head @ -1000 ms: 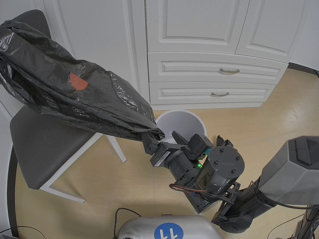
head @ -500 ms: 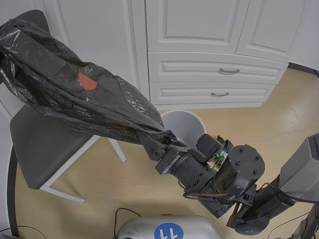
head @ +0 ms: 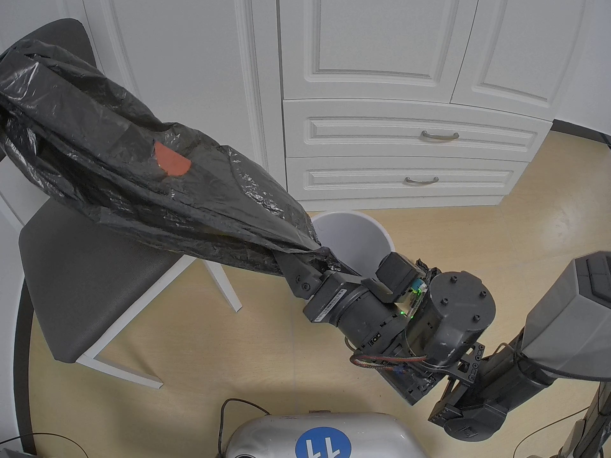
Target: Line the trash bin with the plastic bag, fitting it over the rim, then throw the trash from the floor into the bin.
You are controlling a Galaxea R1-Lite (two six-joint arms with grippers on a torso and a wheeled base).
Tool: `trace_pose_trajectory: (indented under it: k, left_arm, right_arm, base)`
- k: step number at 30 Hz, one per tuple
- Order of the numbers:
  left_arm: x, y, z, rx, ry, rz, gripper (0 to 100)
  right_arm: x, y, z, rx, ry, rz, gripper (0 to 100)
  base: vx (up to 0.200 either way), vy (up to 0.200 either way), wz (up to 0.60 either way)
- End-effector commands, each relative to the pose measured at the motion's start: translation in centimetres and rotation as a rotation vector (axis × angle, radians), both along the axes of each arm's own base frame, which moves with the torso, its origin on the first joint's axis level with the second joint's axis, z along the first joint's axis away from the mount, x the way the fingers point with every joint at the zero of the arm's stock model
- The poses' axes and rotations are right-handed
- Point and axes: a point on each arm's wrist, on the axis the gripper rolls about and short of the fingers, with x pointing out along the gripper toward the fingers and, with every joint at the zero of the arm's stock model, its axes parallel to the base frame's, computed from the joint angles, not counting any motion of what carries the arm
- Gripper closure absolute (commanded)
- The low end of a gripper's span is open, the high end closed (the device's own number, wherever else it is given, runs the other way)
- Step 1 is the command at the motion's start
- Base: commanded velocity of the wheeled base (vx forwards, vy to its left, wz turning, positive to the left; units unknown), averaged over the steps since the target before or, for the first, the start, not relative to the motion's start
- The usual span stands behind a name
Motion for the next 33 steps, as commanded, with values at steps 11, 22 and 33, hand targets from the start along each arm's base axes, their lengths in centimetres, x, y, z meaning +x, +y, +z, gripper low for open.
trace_pose_trajectory:
  k: [11, 22, 33]
  left_arm:
    - [0.0, 0.0, -0.7, -0.001, 0.009, -0.005, 100]
    - [0.6, -0.4, -2.5, -0.026, 0.086, -0.026, 100]
    - [3.5, -1.8, -3.7, -0.453, 0.304, -0.076, 100]
  right_arm:
    - [0.3, -0.1, 0.3, 0.028, -0.008, 0.002, 0]
    - [0.2, -0.2, 0.1, 0.017, -0.007, 0.002, 100]
    - [-1.1, -2.8, 4.1, -0.028, -0.154, -0.064, 100]
  base:
    - [0.0, 0.0, 0.0]
    - [0.0, 0.0, 0.0]
    - [0.0, 0.0, 0.0]
